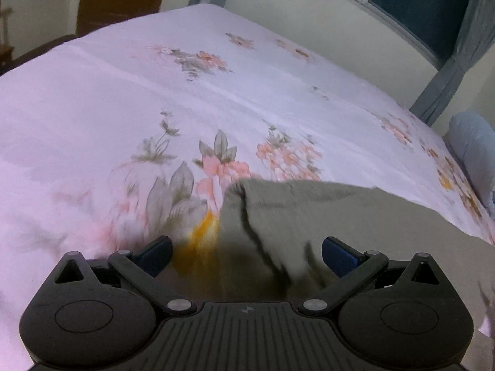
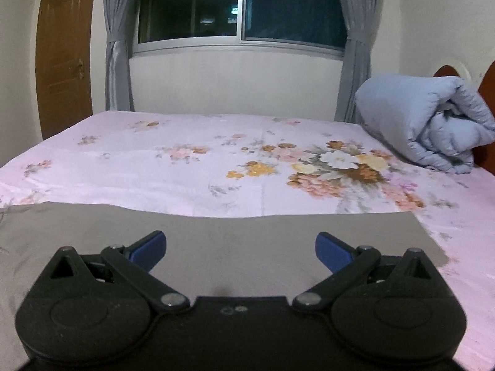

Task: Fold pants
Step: 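Grasp the waistband corner of the grey sweatpants with the left gripper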

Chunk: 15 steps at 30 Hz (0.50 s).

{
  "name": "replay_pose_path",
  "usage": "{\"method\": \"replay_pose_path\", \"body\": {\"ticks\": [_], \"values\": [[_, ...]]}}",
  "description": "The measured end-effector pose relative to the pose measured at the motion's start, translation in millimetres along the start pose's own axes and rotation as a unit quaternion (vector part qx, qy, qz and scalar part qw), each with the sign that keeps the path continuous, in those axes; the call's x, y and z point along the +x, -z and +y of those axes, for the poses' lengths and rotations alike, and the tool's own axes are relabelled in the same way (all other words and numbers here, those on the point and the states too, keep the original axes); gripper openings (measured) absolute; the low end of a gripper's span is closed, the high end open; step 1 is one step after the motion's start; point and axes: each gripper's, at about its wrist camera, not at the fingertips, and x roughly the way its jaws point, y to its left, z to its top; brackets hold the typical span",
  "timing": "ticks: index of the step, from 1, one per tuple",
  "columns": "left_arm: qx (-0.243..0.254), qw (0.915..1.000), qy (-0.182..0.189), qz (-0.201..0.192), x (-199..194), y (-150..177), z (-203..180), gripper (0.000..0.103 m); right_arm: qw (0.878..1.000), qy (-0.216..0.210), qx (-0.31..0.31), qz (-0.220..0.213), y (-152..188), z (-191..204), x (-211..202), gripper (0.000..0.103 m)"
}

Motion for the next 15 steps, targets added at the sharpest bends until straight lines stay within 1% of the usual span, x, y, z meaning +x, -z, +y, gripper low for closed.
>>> {"method": "replay_pose_path", "body": {"ticks": [5, 8, 10, 11, 12, 13, 14, 15], "values": [[0.047, 0.9987, 0.0, 0.018, 40, -13, -6, 0.103, 1.0, -0.014, 0.003, 0.003, 3, 8, 20, 0.097], [0.082, 0.9964, 0.0, 0.022, 49, -10, -13, 0.103, 1.0, -0.015, 0.007, 0.002, 4, 9, 25, 0.097], [0.075, 0.9968, 0.016, 0.022, 49, -11, -10, 0.103, 1.0, -0.014, 0.01, 0.003, 5, 9, 27, 0.097], [0.072, 0.9969, 0.025, 0.019, 46, -11, -7, 0.098, 1.0, -0.016, 0.012, 0.002, 5, 9, 26, 0.097], [0.07, 0.9966, 0.041, 0.013, 43, -11, -5, 0.082, 1.0, -0.015, 0.014, 0.002, 6, 8, 24, 0.097], [0.068, 0.9961, 0.055, 0.009, 38, -12, -3, 0.073, 1.0, -0.013, 0.015, 0.002, 6, 7, 24, 0.097], [0.059, 0.9951, 0.079, 0.005, 32, -13, 0, 0.06, 1.0, -0.013, 0.017, 0.003, 6, 7, 23, 0.097], [0.055, 0.9945, 0.089, 0.0, 29, -13, 0, 0.06, 1.0, -0.013, 0.017, 0.003, 6, 6, 21, 0.097]]}}
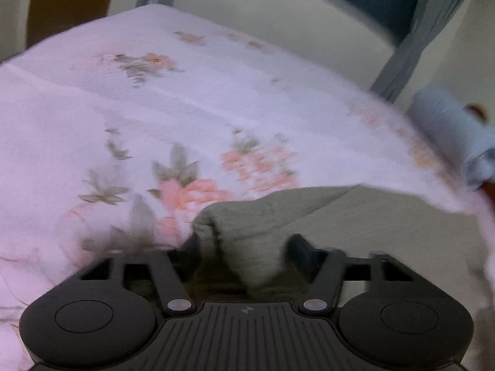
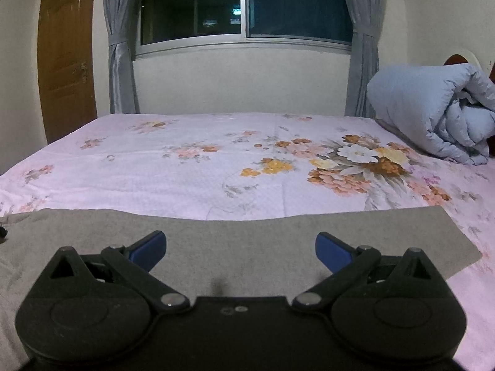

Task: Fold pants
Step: 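Grasp the waistband corner of the grey sweatpants with the left gripper, then grasp the pant leg hem with the right gripper while the left gripper holds the waistband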

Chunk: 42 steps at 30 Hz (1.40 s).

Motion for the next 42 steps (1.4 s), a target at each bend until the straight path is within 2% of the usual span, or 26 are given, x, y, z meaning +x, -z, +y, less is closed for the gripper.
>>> {"method": "replay_pose_path", "body": {"ticks": [3, 5, 7, 8, 9, 12, 16, 17, 21, 25, 29, 32, 34, 36, 38, 40, 41, 42], "values": [[0.01, 0.9999, 0.007, -0.005, -6, 3, -3, 0.059, 1.0, 0.003, -0.004, -0.001, -1, -2, -2, 0.097], [0.016, 0.9997, -0.018, 0.007, -1, 4, -2, 0.059, 1.0, 0.004, -0.003, 0.001, 0, -4, -2, 0.097], [0.015, 0.9996, -0.023, -0.001, 2, 3, -4, 0.056, 1.0, 0.003, -0.003, 0.004, -1, -5, -1, 0.097], [0.018, 0.9995, -0.023, -0.007, 1, 3, -8, 0.041, 1.0, 0.005, -0.003, 0.006, -1, -5, -1, 0.097], [0.019, 0.9996, -0.014, -0.013, -2, 1, -12, 0.03, 1.0, 0.006, -0.005, 0.007, -1, -4, 0, 0.097], [0.038, 0.9989, -0.008, -0.027, -16, -2, -23, 0.015, 1.0, 0.003, -0.008, 0.008, -4, -5, 1, 0.097], [0.041, 0.9961, 0.019, -0.076, -56, -6, -32, 0.012, 1.0, -0.015, -0.013, 0.013, -7, -8, 7, 0.097], [0.038, 0.9949, 0.025, -0.091, -67, -6, -33, 0.009, 0.999, -0.023, -0.016, 0.016, -9, -9, 11, 0.097], [0.019, 0.9867, 0.048, -0.154, -109, 4, -37, 0.009, 0.998, -0.053, -0.035, 0.028, -20, -12, 31, 0.097], [0.009, 0.9817, 0.057, -0.181, -132, 16, -41, 0.008, 0.992, -0.088, -0.073, 0.045, -24, -9, 56, 0.097], [-0.002, 0.9802, 0.056, -0.19, -142, 26, -39, 0.008, 0.98, -0.116, -0.158, 0.046, -26, 5, 81, 0.096], [0.0, 0.98, 0.056, -0.191, -145, 29, -38, 0.008, 0.962, -0.152, -0.221, 0.049, -28, 15, 100, 0.094], [0.002, 0.9802, 0.052, -0.191, -144, 29, -39, 0.008, 0.95, -0.181, -0.247, 0.058, -30, 19, 113, 0.087], [0.005, 0.9806, 0.052, -0.189, -143, 27, -39, 0.008, 0.943, -0.193, -0.26, 0.076, -32, 21, 127, 0.068], [0.008, 0.9819, 0.049, -0.183, -142, 25, -41, 0.008, 0.939, -0.202, -0.263, 0.088, -32, 19, 136, 0.06], [0.009, 0.9829, 0.047, -0.178, -140, 23, -43, 0.008, 0.937, -0.214, -0.256, 0.101, -34, 16, 143, 0.045], [0.009, 0.9832, 0.046, -0.176, -139, 23, -42, 0.008, 0.936, -0.218, -0.254, 0.107, -35, 14, 146, 0.024], [0.009, 0.9833, 0.045, -0.176, -139, 23, -44, 0.008, 0.936, -0.22, -0.249, 0.113, -35, 11, 148, 0.008]]}}
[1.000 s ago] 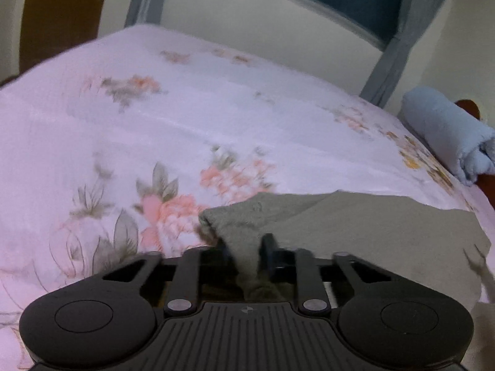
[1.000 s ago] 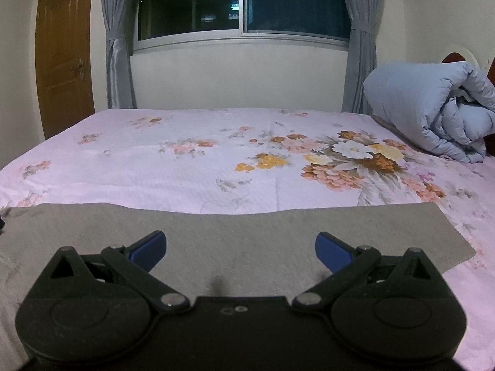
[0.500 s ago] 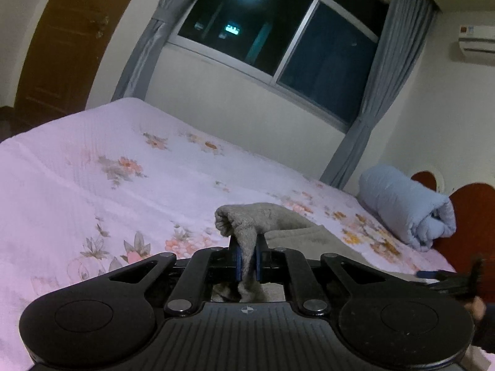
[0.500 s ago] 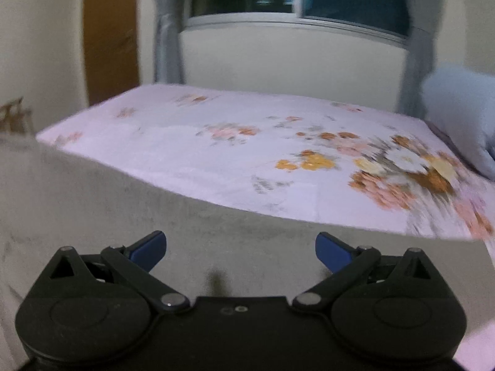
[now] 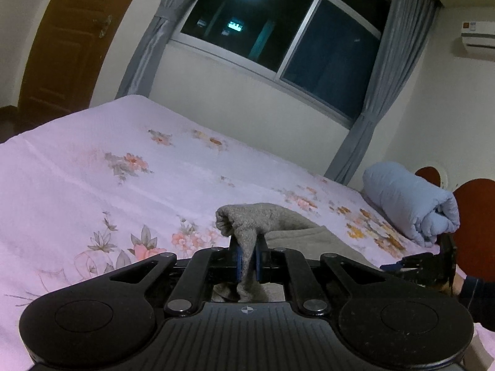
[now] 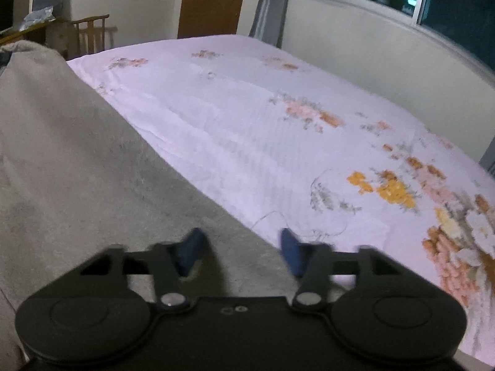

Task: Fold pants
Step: 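Grasp the pant leg hem with the right gripper while the left gripper holds the waistband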

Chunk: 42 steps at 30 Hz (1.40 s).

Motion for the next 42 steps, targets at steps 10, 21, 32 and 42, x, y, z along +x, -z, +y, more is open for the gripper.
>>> {"method": "replay_pose_path", "body": {"ticks": [10, 21, 32, 42], "values": [[-0.001, 0.9999, -0.01, 0.012, 1, -1, 1, 0.008, 1.0, -0.005, 0.005, -0.021, 8, 4, -37, 0.0], [-0.006, 0.9998, -0.003, 0.018, -4, -1, 5, 0.008, 0.999, 0.011, -0.002, -0.034, 10, 24, -89, 0.0], [0.004, 0.9995, 0.006, 0.03, -24, 3, 6, 0.008, 0.998, 0.032, 0.011, -0.045, 20, 59, -140, 0.0], [0.048, 0.9966, 0.041, 0.053, -61, 28, 14, 0.008, 0.998, 0.039, 0.01, -0.046, 63, 116, -220, 0.0]]}}
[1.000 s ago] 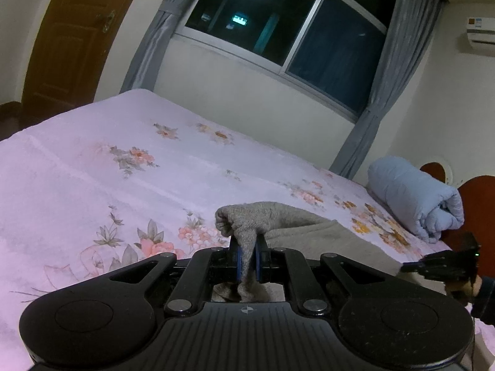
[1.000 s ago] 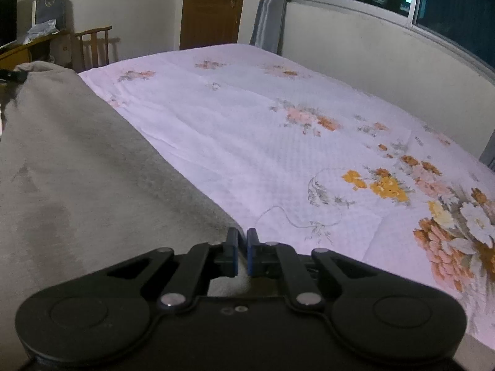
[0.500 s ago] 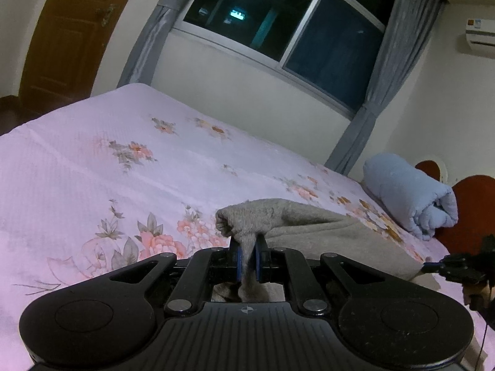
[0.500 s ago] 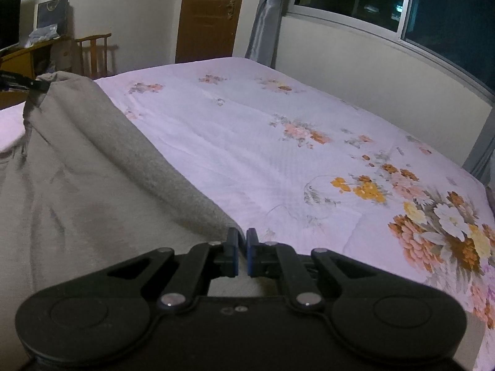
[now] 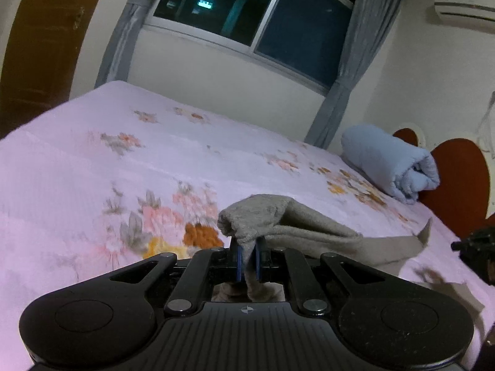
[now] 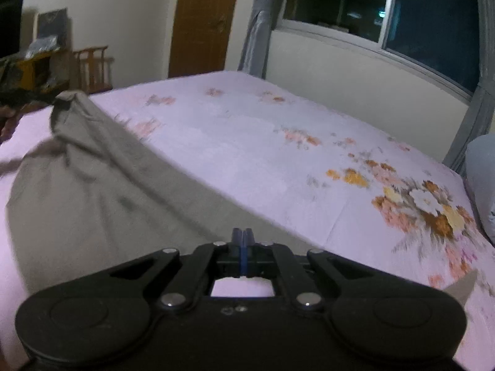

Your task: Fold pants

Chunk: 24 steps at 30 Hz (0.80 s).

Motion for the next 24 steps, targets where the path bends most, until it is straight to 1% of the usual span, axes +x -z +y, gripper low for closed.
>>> {"method": "replay_pose_path", "body": {"ticks": [2, 4, 5, 6, 8, 9, 11, 12, 14, 15, 20, 23, 24], "values": [[-0.002, 1.0, 0.0, -0.001, -7, 8, 1, 0.008, 1.0, 0.003, -0.01, 0.01, 8, 8, -4, 0.0], [-0.012, 0.9999, 0.002, -0.004, -15, 14, 0, 0.008, 1.0, 0.006, 0.0, 0.01, 11, 9, 1, 0.002], [-0.014, 0.9999, 0.003, -0.006, -18, 14, -1, 0.008, 1.0, 0.012, -0.004, 0.009, 11, 11, 5, 0.02], [-0.014, 0.9999, 0.003, -0.006, -20, 14, -1, 0.008, 1.0, 0.023, -0.016, 0.0, 12, 14, 10, 0.029], [-0.007, 1.0, 0.0, -0.005, -22, 9, -6, 0.008, 0.999, 0.028, -0.028, -0.011, 13, 18, 21, 0.027], [-0.005, 1.0, 0.0, -0.004, -23, 7, -7, 0.008, 0.999, 0.033, -0.027, -0.01, 12, 16, 31, 0.026], [-0.001, 1.0, 0.0, -0.002, -24, 0, -10, 0.008, 0.999, 0.029, -0.021, -0.01, 13, 10, 50, 0.024], [-0.001, 1.0, 0.0, -0.001, -25, -2, -12, 0.008, 0.999, 0.028, -0.02, -0.006, 12, 8, 63, 0.022], [0.006, 1.0, -0.001, 0.0, -26, -9, -15, 0.008, 0.999, 0.027, -0.023, -0.001, 15, 5, 81, 0.022], [0.01, 0.9999, -0.002, 0.003, -26, -13, -17, 0.008, 0.999, 0.03, -0.029, 0.001, 17, 4, 89, 0.023], [0.014, 0.9998, -0.004, 0.014, -23, -25, -19, 0.008, 0.995, 0.05, -0.089, 0.017, 28, 6, 122, 0.026], [0.012, 0.9998, -0.002, 0.015, -23, -29, -19, 0.008, 0.989, 0.059, -0.136, 0.016, 33, 11, 132, 0.027], [0.012, 0.9998, -0.002, 0.015, -23, -30, -20, 0.008, 0.987, 0.06, -0.148, 0.019, 34, 12, 136, 0.026]]}}
